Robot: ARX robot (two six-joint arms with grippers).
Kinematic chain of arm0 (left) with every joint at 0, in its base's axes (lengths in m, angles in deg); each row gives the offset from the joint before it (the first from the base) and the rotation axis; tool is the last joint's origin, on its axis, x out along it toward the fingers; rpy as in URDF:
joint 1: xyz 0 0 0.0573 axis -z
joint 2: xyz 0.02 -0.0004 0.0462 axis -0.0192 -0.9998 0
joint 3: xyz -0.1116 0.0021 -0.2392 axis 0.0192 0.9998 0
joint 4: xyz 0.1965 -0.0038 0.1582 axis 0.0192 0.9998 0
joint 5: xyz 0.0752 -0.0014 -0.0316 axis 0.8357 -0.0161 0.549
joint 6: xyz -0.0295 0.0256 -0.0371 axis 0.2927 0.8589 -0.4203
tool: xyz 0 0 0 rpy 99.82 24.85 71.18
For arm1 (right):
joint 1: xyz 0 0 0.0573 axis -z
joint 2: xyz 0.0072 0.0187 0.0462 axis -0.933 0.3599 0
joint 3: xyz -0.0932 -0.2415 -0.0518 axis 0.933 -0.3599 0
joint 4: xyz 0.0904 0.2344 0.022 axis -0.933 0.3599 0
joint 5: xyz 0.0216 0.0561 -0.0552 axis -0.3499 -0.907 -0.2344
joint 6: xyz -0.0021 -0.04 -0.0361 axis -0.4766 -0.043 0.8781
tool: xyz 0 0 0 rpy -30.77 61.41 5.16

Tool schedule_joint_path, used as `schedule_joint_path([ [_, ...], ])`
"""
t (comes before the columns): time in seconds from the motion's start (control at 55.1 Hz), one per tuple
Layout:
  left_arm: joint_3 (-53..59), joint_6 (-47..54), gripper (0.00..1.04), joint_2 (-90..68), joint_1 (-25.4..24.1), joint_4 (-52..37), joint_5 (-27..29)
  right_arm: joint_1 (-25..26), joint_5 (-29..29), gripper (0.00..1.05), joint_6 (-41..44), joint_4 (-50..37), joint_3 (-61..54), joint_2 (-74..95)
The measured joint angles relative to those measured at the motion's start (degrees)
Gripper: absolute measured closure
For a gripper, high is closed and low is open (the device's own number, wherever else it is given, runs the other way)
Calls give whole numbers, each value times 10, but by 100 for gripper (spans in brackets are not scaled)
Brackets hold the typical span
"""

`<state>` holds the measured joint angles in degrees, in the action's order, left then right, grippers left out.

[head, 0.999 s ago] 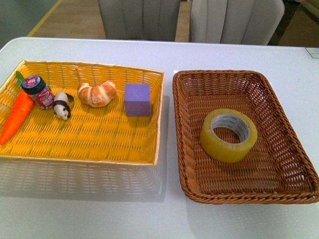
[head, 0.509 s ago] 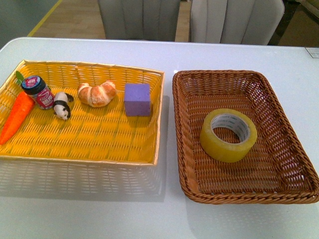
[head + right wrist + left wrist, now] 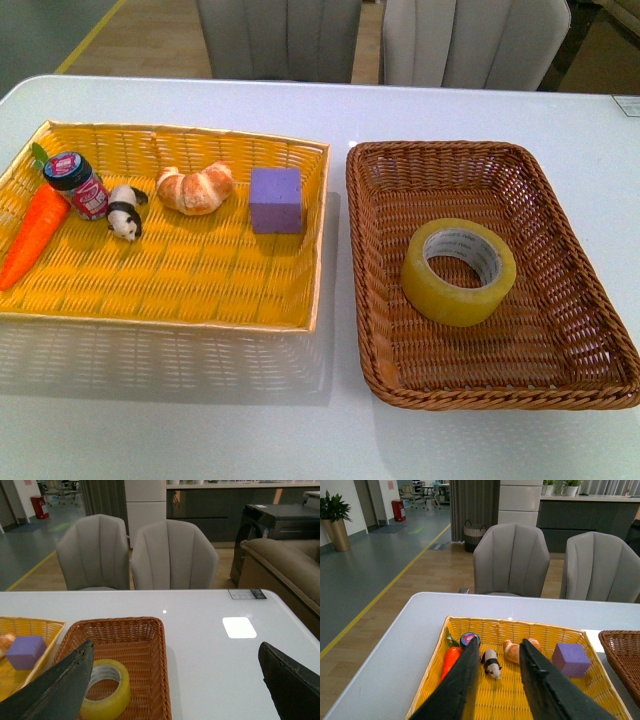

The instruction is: Move tape to another basket

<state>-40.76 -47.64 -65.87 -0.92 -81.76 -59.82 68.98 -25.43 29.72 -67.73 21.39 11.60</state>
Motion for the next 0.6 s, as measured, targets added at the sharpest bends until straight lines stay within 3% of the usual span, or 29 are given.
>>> schedule_joint_path([
  [0.073, 0, 0, 54, 0, 0, 0, 0, 0, 0, 9, 0, 0, 0, 0],
  [0.236, 0, 0, 26, 0, 0, 0, 0, 0, 0, 9, 0, 0, 0, 0],
  [0.309, 0, 0, 8, 0, 0, 0, 0, 0, 0, 9, 0, 0, 0, 0],
  [0.599, 0, 1, 9, 0, 0, 0, 0, 0, 0, 9, 0, 0, 0, 0],
])
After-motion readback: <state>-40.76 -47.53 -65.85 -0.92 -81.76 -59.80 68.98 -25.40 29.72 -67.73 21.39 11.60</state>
